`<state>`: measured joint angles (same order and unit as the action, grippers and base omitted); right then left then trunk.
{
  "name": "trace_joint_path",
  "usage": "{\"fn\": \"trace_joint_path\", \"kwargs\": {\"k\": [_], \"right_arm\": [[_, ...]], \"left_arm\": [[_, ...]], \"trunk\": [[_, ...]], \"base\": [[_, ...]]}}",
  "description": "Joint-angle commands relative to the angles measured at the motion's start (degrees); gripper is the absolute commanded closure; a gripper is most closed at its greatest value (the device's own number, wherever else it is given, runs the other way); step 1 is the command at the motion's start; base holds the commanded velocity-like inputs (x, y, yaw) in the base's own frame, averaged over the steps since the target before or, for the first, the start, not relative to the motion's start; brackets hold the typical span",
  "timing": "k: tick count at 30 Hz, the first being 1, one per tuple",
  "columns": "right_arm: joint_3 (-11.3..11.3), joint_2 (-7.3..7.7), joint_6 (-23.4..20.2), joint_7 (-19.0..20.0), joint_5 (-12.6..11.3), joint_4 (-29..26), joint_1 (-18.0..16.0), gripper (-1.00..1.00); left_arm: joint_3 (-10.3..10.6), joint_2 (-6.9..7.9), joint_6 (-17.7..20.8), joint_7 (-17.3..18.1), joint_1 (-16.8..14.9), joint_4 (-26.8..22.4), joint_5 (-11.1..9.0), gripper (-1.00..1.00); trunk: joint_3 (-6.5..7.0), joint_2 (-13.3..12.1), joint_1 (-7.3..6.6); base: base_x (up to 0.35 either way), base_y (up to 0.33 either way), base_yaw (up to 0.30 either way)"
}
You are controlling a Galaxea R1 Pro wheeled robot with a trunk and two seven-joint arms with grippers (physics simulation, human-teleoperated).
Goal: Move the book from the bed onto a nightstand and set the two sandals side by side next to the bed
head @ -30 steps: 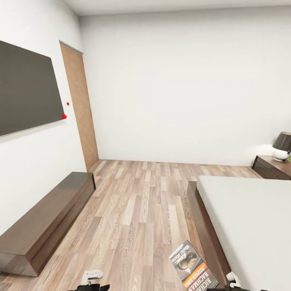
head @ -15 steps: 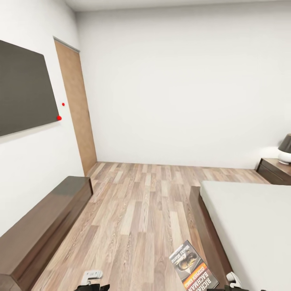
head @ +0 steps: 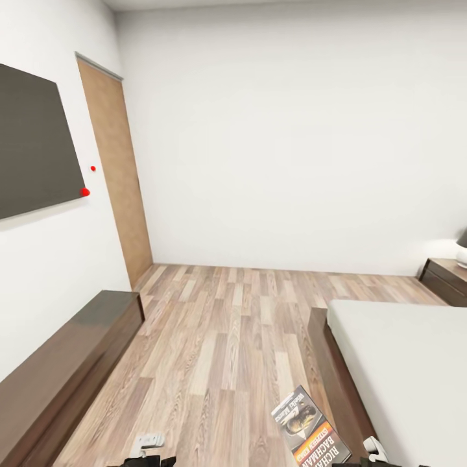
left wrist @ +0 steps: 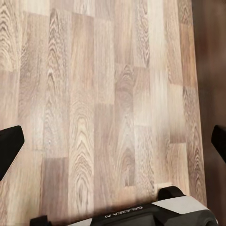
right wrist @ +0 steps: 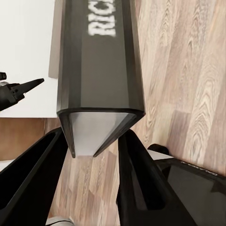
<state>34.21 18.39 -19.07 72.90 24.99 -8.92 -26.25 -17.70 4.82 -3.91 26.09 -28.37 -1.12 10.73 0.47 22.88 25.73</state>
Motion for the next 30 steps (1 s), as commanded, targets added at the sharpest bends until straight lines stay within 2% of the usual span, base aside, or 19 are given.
{"fn": "trace_joint_path", "kwargs": {"k": [1, 8, 12, 14, 15, 17, 20, 23, 30], "right_arm": [[0.7, -0.02, -0.6, 0.2, 0.3, 0.0, 0.0, 1.00], [0.7, 0.02, -0.6, 0.3, 0.3, 0.0, 0.0, 1.00], [0.7, 0.06, -0.6, 0.3, 0.3, 0.0, 0.0, 1.00], [0.7, 0.06, -0.6, 0.3, 0.2, 0.0, 0.0, 1.00], [0.7, 0.07, -0.6, 0.3, 0.2, 0.0, 0.0, 1.00], [0.7, 0.07, -0.6, 0.2, 0.2, 0.0, 0.0, 1.00], [0.7, 0.07, -0.6, 0.2, 0.2, 0.0, 0.0, 1.00], [0.7, 0.07, -0.6, 0.2, 0.2, 0.0, 0.0, 1.00], [0.7, 0.07, -0.6, 0.1, 0.2, 0.0, 0.0, 1.00]], "left_arm": [[-0.4, 0.02, -0.3, 0.1, 0.0, 0.1, 0.6, -1.00], [-0.2, 0.38, -0.2, -0.2, 0.0, -0.1, 0.9, -1.00], [0.4, 2.42, -0.3, -0.2, 0.0, -0.2, 1.6, -1.00], [2.0, 3.73, -0.4, -0.2, 0.4, -0.1, 3.8, -1.00], [4.1, 4.44, -0.5, -0.2, 1.3, -0.1, 6.8, -1.00], [6.3, 4.80, -0.7, -0.3, 2.3, -0.1, 11.4, -1.00], [7.5, 4.83, -1.2, -0.4, 2.8, 0.0, 14.9, -1.00], [7.8, 4.86, -1.5, -0.4, 3.0, 0.1, 16.0, -1.00], [7.9, 4.85, -1.8, -0.4, 3.1, 0.1, 16.3, -1.00]], "trunk": [[-0.02, 0.0, 0.05], [-0.02, 0.0, 0.05], [-0.02, 0.0, 0.05], [-0.02, 0.0, 0.05], [-0.02, 0.0, 0.05], [-0.02, 0.0, 0.05], [-0.02, 0.0, 0.05], [-0.02, 0.0, 0.05], [-0.02, 0.0, 0.05]], "base": [[0.332, 0.000, 0.000], [0.332, 0.000, 0.000], [0.332, 0.000, 0.000], [0.332, 0.000, 0.000], [0.332, 0.000, 0.000], [0.331, 0.000, 0.000], [0.313, 0.000, 0.000], [0.289, 0.000, 0.000], [0.234, 0.000, 0.000]]}}
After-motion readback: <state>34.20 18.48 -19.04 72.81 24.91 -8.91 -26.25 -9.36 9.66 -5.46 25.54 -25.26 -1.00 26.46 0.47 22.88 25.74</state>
